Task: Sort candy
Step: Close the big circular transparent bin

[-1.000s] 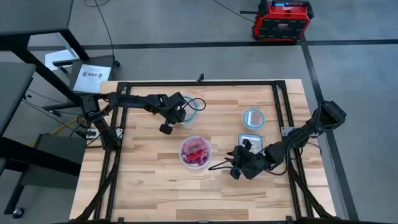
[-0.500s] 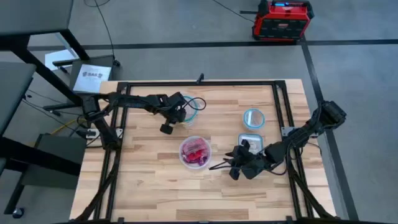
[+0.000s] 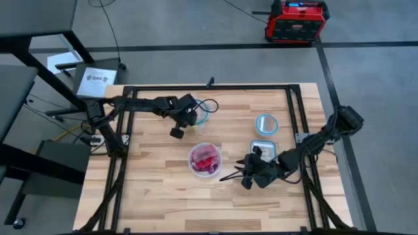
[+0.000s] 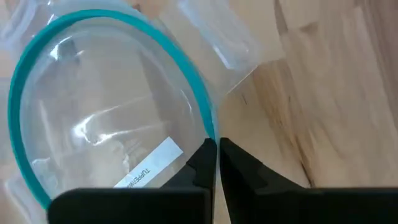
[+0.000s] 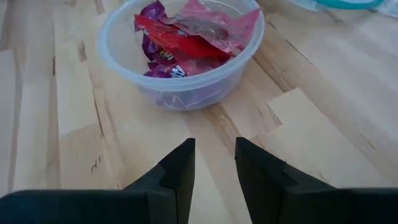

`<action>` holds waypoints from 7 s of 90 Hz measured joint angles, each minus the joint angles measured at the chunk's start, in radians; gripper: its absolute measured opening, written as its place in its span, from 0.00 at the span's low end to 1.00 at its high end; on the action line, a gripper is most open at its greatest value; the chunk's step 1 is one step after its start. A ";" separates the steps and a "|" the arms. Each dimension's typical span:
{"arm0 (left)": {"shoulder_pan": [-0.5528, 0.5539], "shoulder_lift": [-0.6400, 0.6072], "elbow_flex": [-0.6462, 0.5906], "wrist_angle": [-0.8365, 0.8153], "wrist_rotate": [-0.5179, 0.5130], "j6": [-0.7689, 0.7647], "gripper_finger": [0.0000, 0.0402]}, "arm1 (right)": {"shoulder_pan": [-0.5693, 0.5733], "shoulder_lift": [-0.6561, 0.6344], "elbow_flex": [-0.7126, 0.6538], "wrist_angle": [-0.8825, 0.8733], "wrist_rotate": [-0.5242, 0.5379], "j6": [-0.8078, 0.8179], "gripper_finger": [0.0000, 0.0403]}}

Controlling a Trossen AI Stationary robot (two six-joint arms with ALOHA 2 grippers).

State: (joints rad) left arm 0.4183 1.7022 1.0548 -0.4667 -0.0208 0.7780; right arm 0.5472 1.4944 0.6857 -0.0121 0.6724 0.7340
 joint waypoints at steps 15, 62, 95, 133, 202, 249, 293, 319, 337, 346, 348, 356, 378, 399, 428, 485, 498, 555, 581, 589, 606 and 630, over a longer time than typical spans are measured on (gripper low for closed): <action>-0.005 -0.036 0.063 -0.061 -0.017 -0.020 0.00 | 0.000 0.000 0.000 0.004 0.000 0.015 0.25; -0.100 -0.200 0.232 -0.276 -0.008 -0.210 0.00 | -0.038 -0.005 0.003 0.120 -0.039 0.005 0.26; -0.317 -0.200 0.482 -0.533 0.227 -0.479 0.00 | -0.147 -0.224 0.062 0.123 -0.097 -0.375 0.51; -0.487 -0.196 0.559 -0.498 0.331 -0.684 0.00 | -0.175 -0.130 0.061 0.441 -0.073 -1.082 0.57; -0.529 -0.195 0.538 -0.423 0.262 -0.633 0.02 | -0.185 -0.026 0.269 0.069 -0.148 -0.937 0.09; -0.524 -0.304 0.529 -0.927 -0.563 -0.768 0.25 | -0.440 -0.138 0.321 -0.039 -0.740 -0.183 0.09; -0.621 -0.628 0.231 -0.656 -0.535 -0.873 0.25 | -0.628 0.152 0.055 0.797 -1.229 0.408 0.08; -0.639 -0.624 0.130 -0.608 -0.531 -0.861 0.24 | -0.678 0.311 -0.027 1.063 -1.226 0.546 0.08; -0.651 -0.608 0.130 -0.610 -0.514 -0.862 0.24 | -0.709 0.315 -0.067 1.059 -1.227 0.552 0.09; -0.652 -0.608 0.130 -0.610 -0.511 -0.857 0.24 | -0.713 0.310 -0.081 1.058 -1.232 0.556 0.09; -0.652 -0.608 0.130 -0.609 -0.511 -0.857 0.24 | -0.713 0.310 -0.082 1.065 -1.233 0.554 0.09; -0.652 -0.608 0.130 -0.600 -0.511 -0.852 0.24 | -0.710 0.309 -0.085 1.068 -1.246 0.552 0.09; -0.653 -0.608 0.130 -0.570 -0.503 -0.846 0.24 | -0.705 0.309 -0.085 1.055 -1.278 0.515 0.16; -0.653 -0.603 0.130 -0.511 -0.425 -0.846 0.24 | -0.704 0.310 -0.085 1.038 -1.292 0.500 0.17; -0.647 -0.458 0.132 -0.287 -0.182 -0.793 0.24 | -0.729 0.310 -0.085 1.040 -1.408 0.496 0.18; -0.533 0.035 0.133 0.247 -0.011 -0.631 0.24 | -0.816 0.311 -0.089 1.015 -1.487 0.478 0.18; -0.515 0.083 0.134 0.248 -0.009 -0.632 0.24 | -0.846 0.312 -0.088 0.966 -1.488 0.448 0.18; -0.513 0.098 0.132 0.222 -0.025 -0.633 0.24 | -0.981 0.269 -0.085 0.946 -1.518 0.450 0.18; -0.515 0.097 0.130 0.233 -0.001 -0.639 0.24 | -0.953 0.266 -0.083 0.803 -1.506 0.384 0.18; -0.514 0.097 0.130 0.235 0.005 -0.645 0.24 | -0.954 0.266 -0.083 0.824 -1.508 0.380 0.18; -0.514 0.096 0.130 0.239 0.030 -0.657 0.24 | -0.970 0.266 -0.073 0.812 -1.534 0.330 0.18; -0.509 0.096 0.130 0.238 0.092 -0.685 0.24 | -1.032 0.268 -0.069 0.688 -1.546 0.196 0.38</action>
State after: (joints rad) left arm -0.0902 1.7985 1.1847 -0.2283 0.0707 0.0925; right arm -0.4850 1.7622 0.6167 0.6762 -0.8734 0.9303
